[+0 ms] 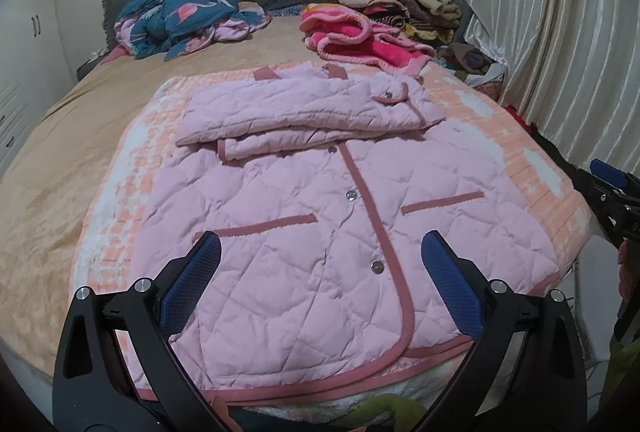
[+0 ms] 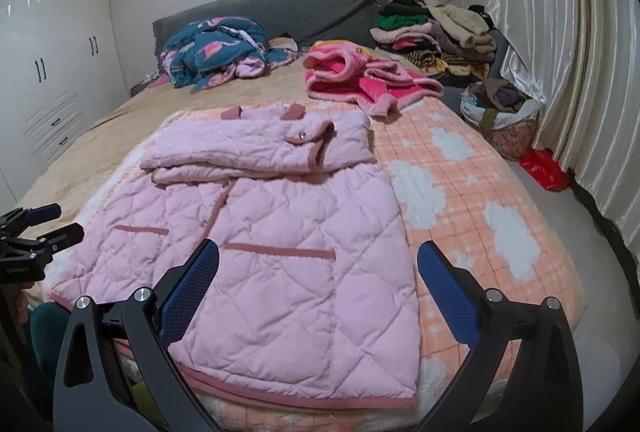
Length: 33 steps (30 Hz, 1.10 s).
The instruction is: Fold large clothes
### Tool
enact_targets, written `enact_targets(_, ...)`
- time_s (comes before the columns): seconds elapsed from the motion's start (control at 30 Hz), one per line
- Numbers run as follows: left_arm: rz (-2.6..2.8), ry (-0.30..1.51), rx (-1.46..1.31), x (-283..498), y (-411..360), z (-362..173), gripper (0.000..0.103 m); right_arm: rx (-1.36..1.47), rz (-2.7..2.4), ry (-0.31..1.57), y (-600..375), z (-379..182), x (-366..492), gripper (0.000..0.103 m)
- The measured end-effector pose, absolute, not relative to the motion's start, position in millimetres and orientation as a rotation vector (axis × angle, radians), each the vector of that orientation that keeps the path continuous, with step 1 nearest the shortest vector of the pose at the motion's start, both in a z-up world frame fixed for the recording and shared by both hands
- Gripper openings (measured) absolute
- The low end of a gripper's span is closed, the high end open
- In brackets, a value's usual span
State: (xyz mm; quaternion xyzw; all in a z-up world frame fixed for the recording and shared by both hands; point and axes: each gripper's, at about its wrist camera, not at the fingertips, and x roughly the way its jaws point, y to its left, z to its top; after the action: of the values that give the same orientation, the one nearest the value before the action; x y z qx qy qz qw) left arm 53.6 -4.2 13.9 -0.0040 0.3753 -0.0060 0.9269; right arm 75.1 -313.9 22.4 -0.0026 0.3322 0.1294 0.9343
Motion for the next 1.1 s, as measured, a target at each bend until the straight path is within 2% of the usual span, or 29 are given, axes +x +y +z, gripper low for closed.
enact_targets(0.33, 0.027, 0.829, -0.005, 55.9, 10.5, -18.3, 0.094, 0.007, 0.212, 0.758, -334.9, -12.9, 82.4, 0.099)
enact_targets(1.1, 0.263, 0.943, -0.045, 35.1, 109.0, -63.6, 0.094, 0.011, 0.188, 0.957, -365.6, -96.9, 86.4, 0.099)
